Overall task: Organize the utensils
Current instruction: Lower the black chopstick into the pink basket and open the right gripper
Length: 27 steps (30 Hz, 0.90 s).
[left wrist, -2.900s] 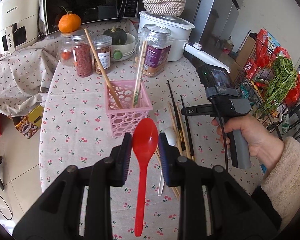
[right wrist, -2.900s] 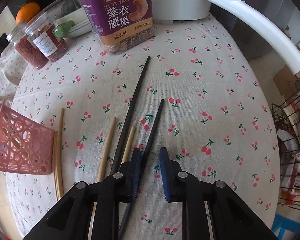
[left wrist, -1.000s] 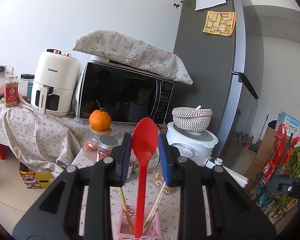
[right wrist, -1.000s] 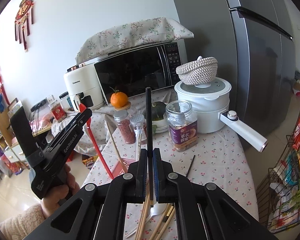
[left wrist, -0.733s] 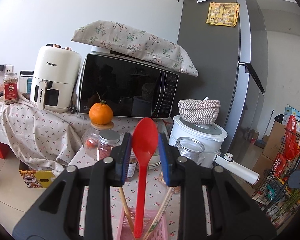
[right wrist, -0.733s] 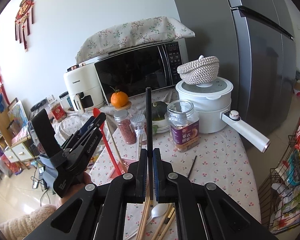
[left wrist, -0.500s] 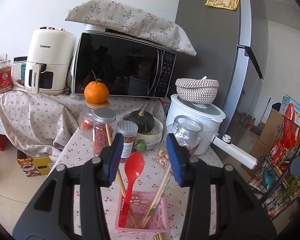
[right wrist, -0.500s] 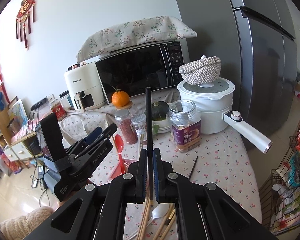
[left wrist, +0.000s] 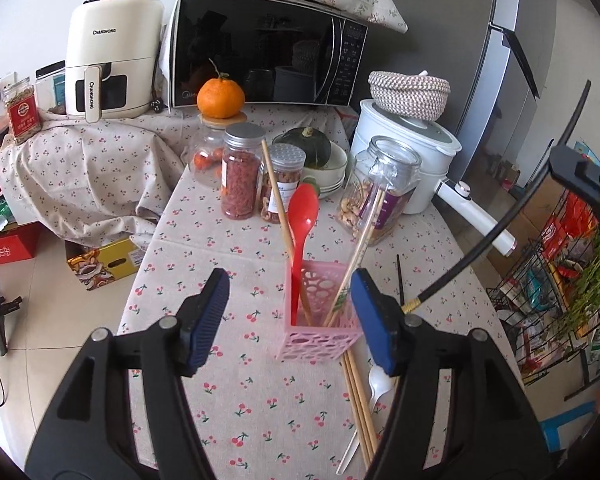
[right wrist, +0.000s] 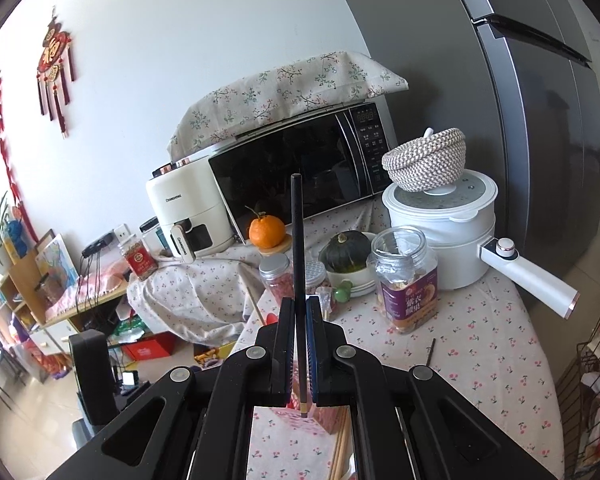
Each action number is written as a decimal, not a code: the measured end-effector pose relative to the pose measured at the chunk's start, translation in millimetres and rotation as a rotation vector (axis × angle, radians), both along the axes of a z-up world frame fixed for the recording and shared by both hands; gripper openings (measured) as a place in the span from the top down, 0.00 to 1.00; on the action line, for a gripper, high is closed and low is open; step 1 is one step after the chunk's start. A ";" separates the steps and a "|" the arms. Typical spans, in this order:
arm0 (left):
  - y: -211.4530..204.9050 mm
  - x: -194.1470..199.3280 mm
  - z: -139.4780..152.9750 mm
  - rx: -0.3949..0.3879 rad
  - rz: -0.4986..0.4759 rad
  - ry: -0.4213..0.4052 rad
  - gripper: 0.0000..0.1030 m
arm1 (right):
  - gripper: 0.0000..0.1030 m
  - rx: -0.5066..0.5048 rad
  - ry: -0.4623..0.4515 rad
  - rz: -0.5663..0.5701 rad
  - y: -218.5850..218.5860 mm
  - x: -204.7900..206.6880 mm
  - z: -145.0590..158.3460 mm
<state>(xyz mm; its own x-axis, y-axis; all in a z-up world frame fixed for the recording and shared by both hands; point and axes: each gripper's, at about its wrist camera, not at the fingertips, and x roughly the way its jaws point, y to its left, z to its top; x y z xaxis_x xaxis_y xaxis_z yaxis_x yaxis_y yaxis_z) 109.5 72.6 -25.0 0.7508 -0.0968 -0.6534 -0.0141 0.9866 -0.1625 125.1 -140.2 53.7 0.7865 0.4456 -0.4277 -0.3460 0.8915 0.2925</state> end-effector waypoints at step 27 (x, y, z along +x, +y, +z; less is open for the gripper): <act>0.9 -7.6 -10.6 0.048 -0.068 0.115 0.21 | 0.76 0.020 0.084 0.033 45.0 64.5 -63.9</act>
<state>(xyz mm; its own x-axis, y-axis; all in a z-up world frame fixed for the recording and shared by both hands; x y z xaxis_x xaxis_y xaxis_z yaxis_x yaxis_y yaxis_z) 101.9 73.5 -35.6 0.6633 -0.1112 -0.7401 0.0368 0.9925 -0.1162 189.6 -95.2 -10.3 0.7327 0.4798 -0.4827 -0.3488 0.8737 0.3391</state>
